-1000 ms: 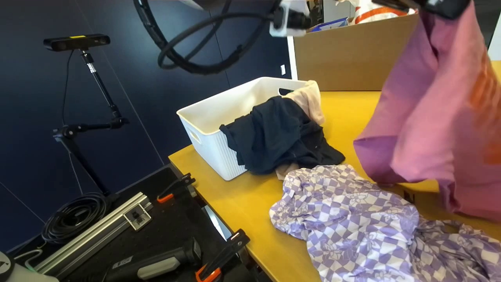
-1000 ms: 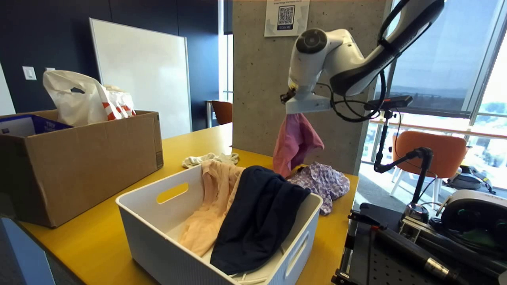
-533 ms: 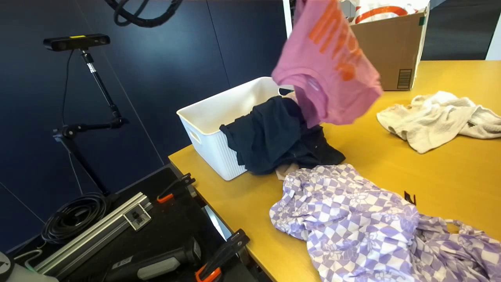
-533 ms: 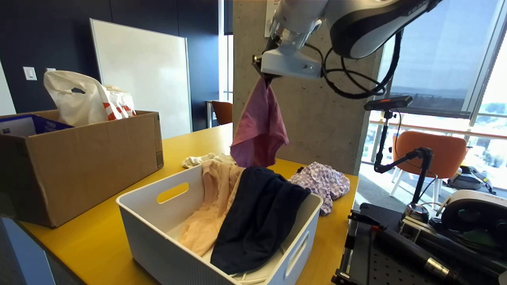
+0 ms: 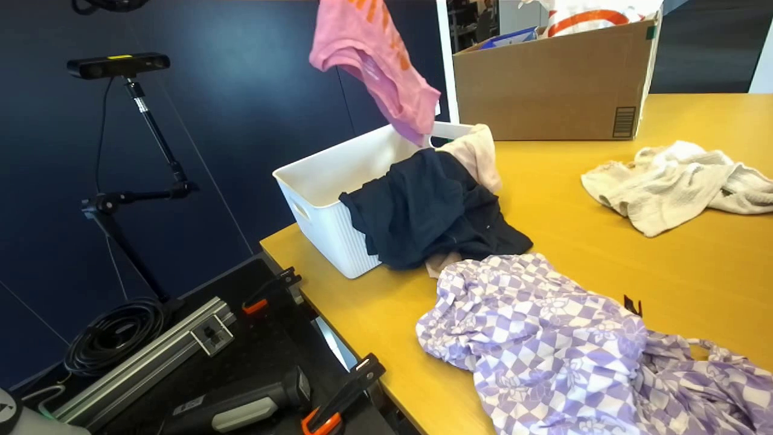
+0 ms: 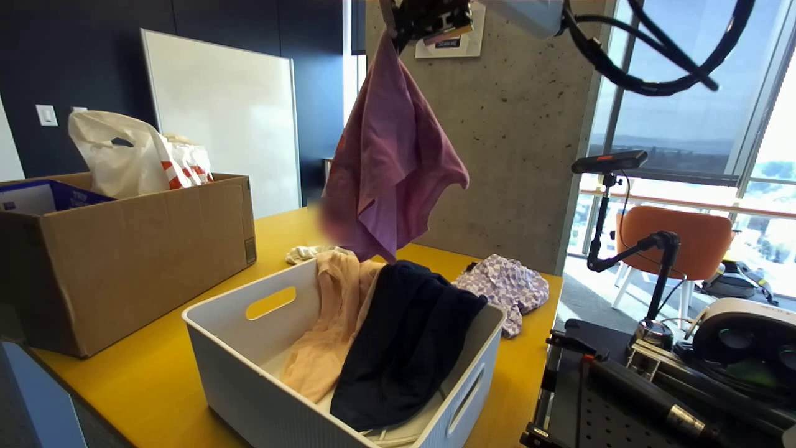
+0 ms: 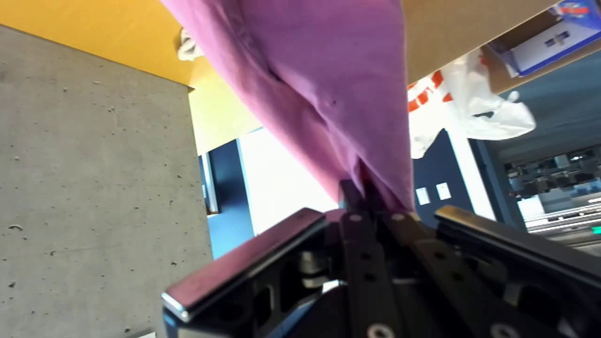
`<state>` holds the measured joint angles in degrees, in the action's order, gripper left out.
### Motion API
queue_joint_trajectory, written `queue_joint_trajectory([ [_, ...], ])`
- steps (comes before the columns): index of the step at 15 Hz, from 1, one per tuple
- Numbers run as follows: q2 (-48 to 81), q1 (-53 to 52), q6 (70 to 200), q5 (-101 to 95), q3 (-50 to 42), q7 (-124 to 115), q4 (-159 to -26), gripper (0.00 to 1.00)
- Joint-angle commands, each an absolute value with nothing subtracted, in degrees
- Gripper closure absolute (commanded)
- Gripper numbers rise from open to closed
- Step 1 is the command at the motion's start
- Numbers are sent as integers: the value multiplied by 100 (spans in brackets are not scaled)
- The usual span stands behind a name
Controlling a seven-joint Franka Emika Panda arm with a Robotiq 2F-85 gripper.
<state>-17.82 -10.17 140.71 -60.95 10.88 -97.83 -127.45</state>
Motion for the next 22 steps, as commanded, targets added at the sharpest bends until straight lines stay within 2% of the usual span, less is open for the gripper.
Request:
queue_joint_trajectory([
  [1,-1784,-1124,14305,-5660,1237,-9433,-12726,99],
  [9,-409,-1108,16097,-3607,437,-7242,-13103,99],
  [11,222,-1124,16576,-2922,416,-6427,-13050,99],
  [14,898,-1039,16974,-1621,865,-5053,-13019,99],
  [15,1117,-1050,16983,-1205,1016,-4599,-12973,99],
  [18,1690,97,16462,-155,2548,-3258,-12572,99],
  [19,1805,369,16206,118,2781,-2846,-12441,99],
  [21,1884,659,15701,508,2931,-2230,-12266,99],
  [22,1796,128,15482,989,2325,-1794,-12176,98],
])
